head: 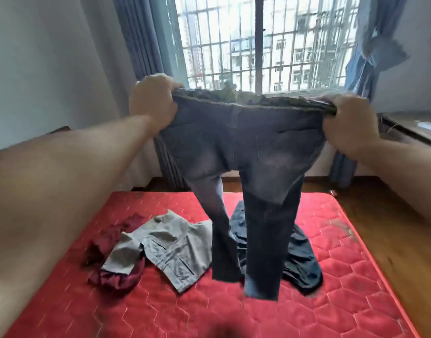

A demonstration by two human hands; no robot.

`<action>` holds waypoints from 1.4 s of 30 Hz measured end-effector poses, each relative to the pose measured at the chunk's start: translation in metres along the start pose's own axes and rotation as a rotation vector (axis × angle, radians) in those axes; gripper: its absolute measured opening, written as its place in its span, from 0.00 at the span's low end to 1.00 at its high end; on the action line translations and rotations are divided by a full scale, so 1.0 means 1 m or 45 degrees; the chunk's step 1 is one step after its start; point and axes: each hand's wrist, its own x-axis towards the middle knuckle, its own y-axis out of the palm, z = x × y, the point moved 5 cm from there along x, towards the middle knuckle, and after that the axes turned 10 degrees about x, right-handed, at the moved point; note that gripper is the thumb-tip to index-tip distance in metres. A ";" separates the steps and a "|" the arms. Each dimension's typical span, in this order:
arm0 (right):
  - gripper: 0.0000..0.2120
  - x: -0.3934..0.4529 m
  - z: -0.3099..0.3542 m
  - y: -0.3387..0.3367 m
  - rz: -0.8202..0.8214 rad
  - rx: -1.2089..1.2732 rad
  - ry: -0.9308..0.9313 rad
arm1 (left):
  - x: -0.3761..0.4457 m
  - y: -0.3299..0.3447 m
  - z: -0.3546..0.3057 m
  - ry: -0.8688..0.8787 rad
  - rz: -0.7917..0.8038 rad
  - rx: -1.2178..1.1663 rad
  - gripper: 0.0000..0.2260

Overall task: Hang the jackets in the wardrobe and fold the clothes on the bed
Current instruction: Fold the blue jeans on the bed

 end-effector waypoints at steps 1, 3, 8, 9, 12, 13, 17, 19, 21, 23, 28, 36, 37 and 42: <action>0.21 -0.004 0.006 -0.006 -0.019 -0.019 -0.039 | -0.003 -0.006 0.003 0.021 -0.028 -0.019 0.13; 0.21 -0.023 0.014 -0.016 -0.024 -0.065 -0.099 | -0.017 -0.010 0.007 0.073 -0.039 -0.062 0.13; 0.19 -0.119 0.010 -0.015 0.114 -0.181 -0.052 | -0.103 0.010 0.003 0.325 0.101 -0.188 0.16; 0.18 -0.145 0.005 -0.009 0.186 -0.187 -0.024 | -0.128 0.020 -0.002 0.397 0.147 -0.166 0.18; 0.13 -0.247 -0.021 0.024 0.527 -0.303 0.041 | -0.226 0.069 -0.013 0.611 0.332 -0.071 0.17; 0.13 -0.289 -0.034 0.039 0.654 -0.365 0.071 | -0.266 0.094 -0.017 0.663 0.448 -0.041 0.16; 0.15 -0.471 -0.077 0.099 1.089 -0.486 0.203 | -0.457 0.197 -0.029 0.720 0.948 0.027 0.11; 0.15 -0.557 -0.092 0.124 1.214 -0.507 0.249 | -0.552 0.238 -0.034 0.712 1.111 0.031 0.11; 0.15 -0.635 -0.100 0.143 1.314 -0.528 0.304 | -0.637 0.264 -0.038 0.748 1.248 0.043 0.12; 0.14 -0.704 -0.106 0.156 1.402 -0.591 0.343 | -0.708 0.281 -0.039 0.762 1.340 0.054 0.14; 0.15 -0.811 -0.117 0.162 1.511 -0.718 0.320 | -0.820 0.296 -0.030 0.665 1.441 0.008 0.19; 0.16 -0.902 -0.116 0.142 1.683 -0.683 0.430 | -0.923 0.286 -0.025 0.677 1.600 -0.104 0.20; 0.16 -0.907 -0.114 0.141 1.692 -0.688 0.448 | -0.928 0.284 -0.026 0.690 1.609 -0.101 0.21; 0.26 -0.912 -0.106 0.149 1.818 -0.697 0.441 | -0.922 0.284 -0.040 0.724 1.710 -0.091 0.33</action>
